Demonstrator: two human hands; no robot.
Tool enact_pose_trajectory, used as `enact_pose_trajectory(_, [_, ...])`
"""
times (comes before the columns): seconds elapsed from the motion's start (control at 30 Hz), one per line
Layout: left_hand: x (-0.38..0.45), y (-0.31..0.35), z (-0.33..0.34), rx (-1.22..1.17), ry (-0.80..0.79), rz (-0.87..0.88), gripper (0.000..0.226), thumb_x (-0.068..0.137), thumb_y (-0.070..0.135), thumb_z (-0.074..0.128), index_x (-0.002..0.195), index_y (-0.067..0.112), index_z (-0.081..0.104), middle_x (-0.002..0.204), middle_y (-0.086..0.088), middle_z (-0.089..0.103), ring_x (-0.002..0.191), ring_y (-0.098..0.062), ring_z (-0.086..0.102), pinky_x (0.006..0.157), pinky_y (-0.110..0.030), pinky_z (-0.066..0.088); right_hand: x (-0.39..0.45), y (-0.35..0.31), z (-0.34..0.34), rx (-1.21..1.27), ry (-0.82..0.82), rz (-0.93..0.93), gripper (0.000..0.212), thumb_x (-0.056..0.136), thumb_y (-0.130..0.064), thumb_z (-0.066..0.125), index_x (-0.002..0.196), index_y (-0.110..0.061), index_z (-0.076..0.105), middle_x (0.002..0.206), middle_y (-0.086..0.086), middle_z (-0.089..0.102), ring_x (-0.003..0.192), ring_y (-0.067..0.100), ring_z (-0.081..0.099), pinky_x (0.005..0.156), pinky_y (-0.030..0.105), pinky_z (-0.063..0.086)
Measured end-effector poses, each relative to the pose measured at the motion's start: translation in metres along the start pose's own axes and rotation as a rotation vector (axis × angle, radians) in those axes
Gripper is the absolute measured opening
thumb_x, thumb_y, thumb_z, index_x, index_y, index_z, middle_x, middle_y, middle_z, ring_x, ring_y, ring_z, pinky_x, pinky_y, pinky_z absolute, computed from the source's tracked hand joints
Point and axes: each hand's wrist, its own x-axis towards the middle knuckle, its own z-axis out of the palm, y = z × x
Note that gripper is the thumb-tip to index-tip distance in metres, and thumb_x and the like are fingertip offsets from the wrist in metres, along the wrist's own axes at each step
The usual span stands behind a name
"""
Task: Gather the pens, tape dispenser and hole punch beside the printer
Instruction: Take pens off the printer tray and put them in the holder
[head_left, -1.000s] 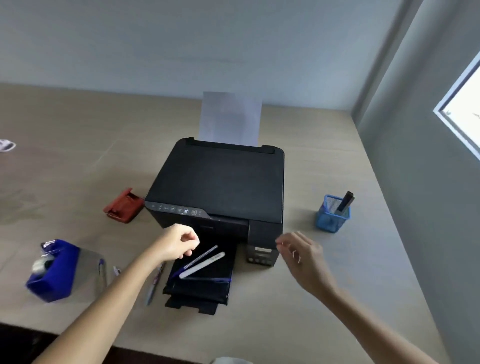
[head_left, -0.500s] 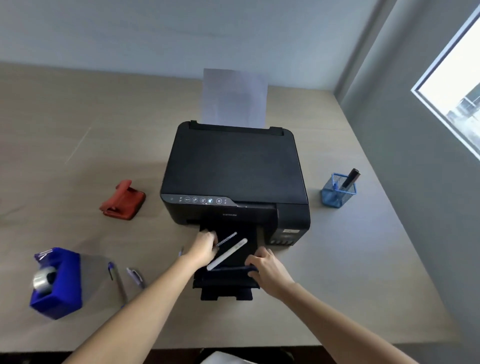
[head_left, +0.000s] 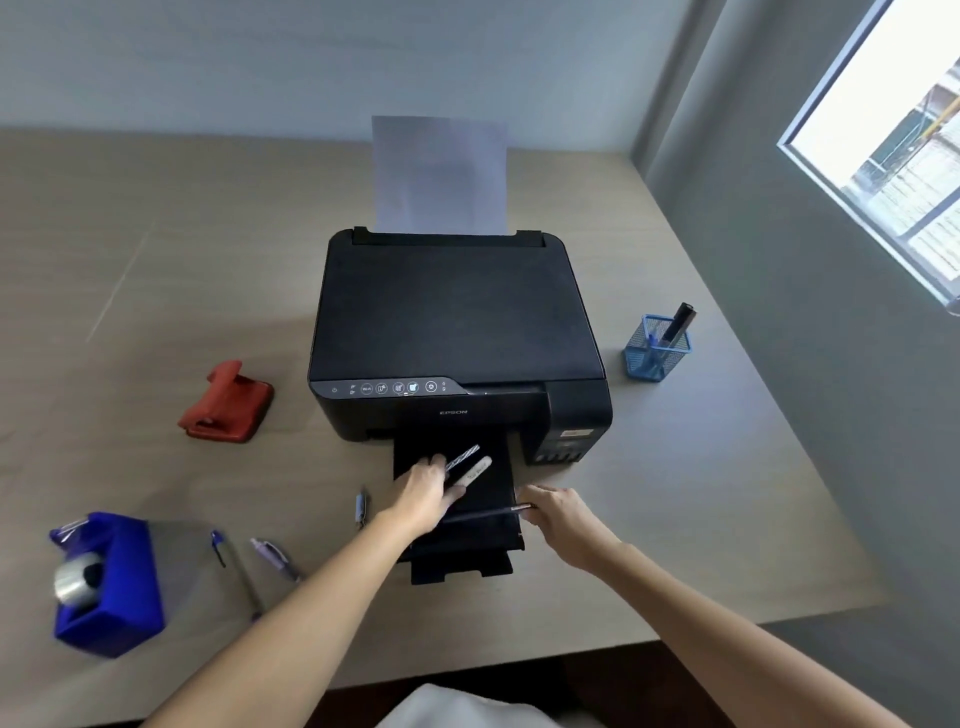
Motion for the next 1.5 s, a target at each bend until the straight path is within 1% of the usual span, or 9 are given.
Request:
enact_pose_trajectory(0.3, [-0.021, 0.006, -0.011, 0.219, -0.104, 0.039, 0.024, 0.099, 0.029, 0.039, 0.106, 0.008, 0.05, 0.11, -0.012, 0.057, 0.091, -0.029, 0.064, 0.073, -0.036, 0.048, -0.041, 0.059, -0.085, 0.518, 0.022, 0.238, 0.011, 0.084, -0.011, 0.067, 0.09, -0.012, 0.077, 0.071, 0.009, 0.07, 0.061, 0.007, 0.056, 0.056, 0.02, 0.044])
enact_pose_trajectory(0.47, [-0.04, 0.044, -0.077, -0.126, -0.46, 0.04, 0.026, 0.097, 0.035, 0.036, 0.077, 0.019, 0.039, 0.073, 0.006, 0.06, 0.057, -0.013, 0.047, 0.06, -0.028, 0.039, -0.059, 0.109, -0.155, 0.99, 0.17, 0.287, 0.032, 0.072, -0.03, 0.079, 0.088, -0.003, 0.074, 0.066, 0.004, 0.06, 0.06, 0.011, 0.048, 0.053, 0.018, 0.038])
enact_pose_trajectory(0.63, [-0.013, 0.146, -0.144, -0.499, -0.5, 0.129, 0.023, 0.1, 0.03, 0.04, 0.091, 0.011, 0.049, 0.06, 0.007, 0.044, 0.051, -0.009, 0.045, 0.048, -0.022, 0.04, -0.047, 0.16, -0.214, 1.296, 0.465, 0.288, 0.036, 0.055, -0.034, 0.086, 0.076, -0.009, 0.072, 0.059, -0.001, 0.058, 0.055, 0.01, 0.048, 0.05, 0.014, 0.04])
enact_pose_trajectory(0.87, [0.116, 0.278, -0.125, -0.422, -0.426, 0.12, 0.027, 0.101, 0.024, 0.03, 0.126, 0.022, 0.04, 0.078, 0.0, 0.043, 0.054, -0.012, 0.035, 0.05, -0.023, 0.032, 0.009, 0.206, -0.249, 1.031, 0.81, 0.439, 0.014, 0.09, -0.016, 0.06, 0.078, -0.012, 0.066, 0.068, 0.005, 0.062, 0.057, 0.014, 0.05, 0.057, 0.023, 0.043])
enact_pose_trajectory(1.0, [0.186, 0.322, -0.1, -0.194, -0.386, 0.079, 0.02, 0.094, 0.01, 0.034, 0.105, 0.008, 0.051, 0.087, -0.013, 0.047, 0.057, -0.021, 0.039, 0.049, -0.026, 0.032, 0.041, 0.215, -0.251, 0.684, 0.807, 0.454, 0.017, 0.091, -0.022, 0.056, 0.086, -0.012, 0.069, 0.07, 0.003, 0.069, 0.064, 0.021, 0.06, 0.069, 0.035, 0.049])
enact_pose_trajectory(1.17, [0.237, 0.355, -0.083, 0.225, -0.305, 0.021, 0.023, 0.087, 0.004, 0.054, 0.065, 0.007, 0.05, 0.079, -0.018, 0.066, 0.05, -0.023, 0.044, 0.048, -0.025, 0.039, 0.073, 0.219, -0.25, 0.393, 0.678, 0.381, 0.016, 0.09, -0.017, 0.057, 0.09, -0.006, 0.069, 0.079, 0.008, 0.071, 0.07, 0.022, 0.057, 0.066, 0.027, 0.038])
enact_pose_trajectory(1.23, [0.246, 0.366, -0.078, 0.331, -0.294, 0.017, 0.032, 0.087, 0.013, 0.06, 0.058, 0.011, 0.047, 0.07, -0.013, 0.062, 0.065, -0.027, 0.053, 0.065, -0.028, 0.049, 0.083, 0.224, -0.246, 0.356, 0.619, 0.369, 0.014, 0.089, -0.015, 0.058, 0.089, -0.005, 0.068, 0.073, 0.007, 0.067, 0.068, 0.02, 0.052, 0.064, 0.026, 0.035])
enact_pose_trajectory(1.33, [0.261, 0.369, -0.071, 0.403, -0.311, 0.034, 0.025, 0.083, 0.016, 0.067, 0.062, 0.012, 0.054, 0.103, -0.015, 0.071, 0.093, -0.025, 0.069, 0.088, -0.03, 0.053, 0.094, 0.23, -0.24, 0.308, 0.552, 0.357, 0.012, 0.088, -0.013, 0.058, 0.087, -0.007, 0.068, 0.068, 0.0, 0.058, 0.067, 0.022, 0.049, 0.063, 0.025, 0.033])
enact_pose_trajectory(1.5, [0.258, 0.363, -0.078, 0.23, -0.273, 0.01, 0.032, 0.081, -0.003, 0.058, 0.052, 0.005, 0.047, 0.088, -0.023, 0.073, 0.049, -0.024, 0.054, 0.053, -0.029, 0.044, 0.099, 0.228, -0.238, 0.247, 0.57, 0.348, 0.017, 0.09, -0.024, 0.058, 0.099, -0.012, 0.067, 0.089, 0.008, 0.061, 0.086, 0.026, 0.053, 0.077, 0.035, 0.042])
